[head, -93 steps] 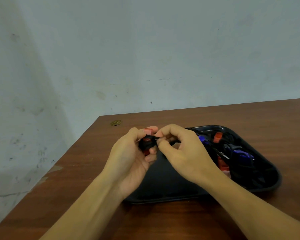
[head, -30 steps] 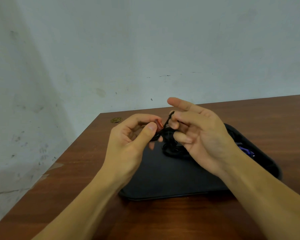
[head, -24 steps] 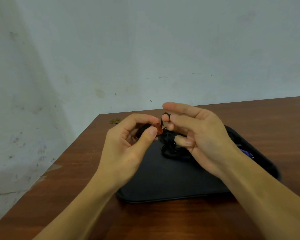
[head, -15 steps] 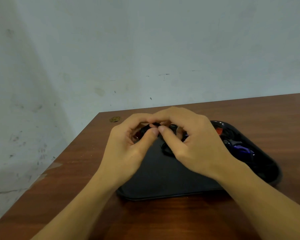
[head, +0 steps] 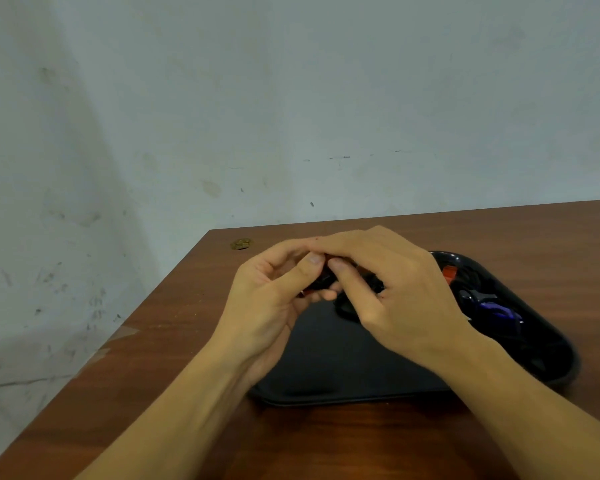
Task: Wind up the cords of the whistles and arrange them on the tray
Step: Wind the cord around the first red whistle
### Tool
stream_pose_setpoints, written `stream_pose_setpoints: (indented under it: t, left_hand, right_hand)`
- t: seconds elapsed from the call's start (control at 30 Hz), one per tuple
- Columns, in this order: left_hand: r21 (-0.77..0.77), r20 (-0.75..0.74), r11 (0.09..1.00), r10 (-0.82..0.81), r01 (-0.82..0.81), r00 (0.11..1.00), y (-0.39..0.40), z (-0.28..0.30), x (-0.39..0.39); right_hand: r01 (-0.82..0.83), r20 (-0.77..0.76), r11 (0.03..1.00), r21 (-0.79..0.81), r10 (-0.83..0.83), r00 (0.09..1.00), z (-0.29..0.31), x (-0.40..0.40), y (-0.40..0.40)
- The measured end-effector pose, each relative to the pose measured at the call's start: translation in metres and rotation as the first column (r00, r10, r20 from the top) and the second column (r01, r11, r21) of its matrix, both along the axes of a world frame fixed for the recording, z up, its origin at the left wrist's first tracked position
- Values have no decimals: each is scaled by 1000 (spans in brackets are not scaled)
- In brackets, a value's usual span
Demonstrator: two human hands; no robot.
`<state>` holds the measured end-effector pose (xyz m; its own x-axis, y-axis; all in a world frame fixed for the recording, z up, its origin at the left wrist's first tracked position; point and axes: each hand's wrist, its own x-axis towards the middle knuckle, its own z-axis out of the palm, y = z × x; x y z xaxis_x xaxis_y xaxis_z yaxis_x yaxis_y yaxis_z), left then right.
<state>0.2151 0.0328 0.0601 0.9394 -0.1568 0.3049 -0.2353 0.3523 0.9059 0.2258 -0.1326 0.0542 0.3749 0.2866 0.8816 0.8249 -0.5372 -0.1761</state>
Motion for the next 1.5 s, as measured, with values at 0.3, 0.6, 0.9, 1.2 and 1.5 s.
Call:
stream_pose_setpoints:
  t: [0.3,0.6,0.9,1.2,1.5]
  left_hand:
    - [-65,-97,997,-52,46,994,0,3,0]
    - [-74,-106,995,53,-61,993,-2,0,0]
    - [-181,-111,981,56,-75,992,-5,1,-2]
    - [-126,-6,990,-69,68,998,-9,4,-7]
    - [-62,204,992,118,-107,972,-4,3,-4]
  right_hand:
    - [-113,-291,947,301,204,935,0,-1,2]
    - [86,-96,984,156,-71,993,-3,0,8]
    - [-23,-12,989,144,24,1000,-9,3,10]
    - [-52,-150,929,367,114,982,-7,13,-6]
    - [-193,-369,771,607,489,791,3,0,0]
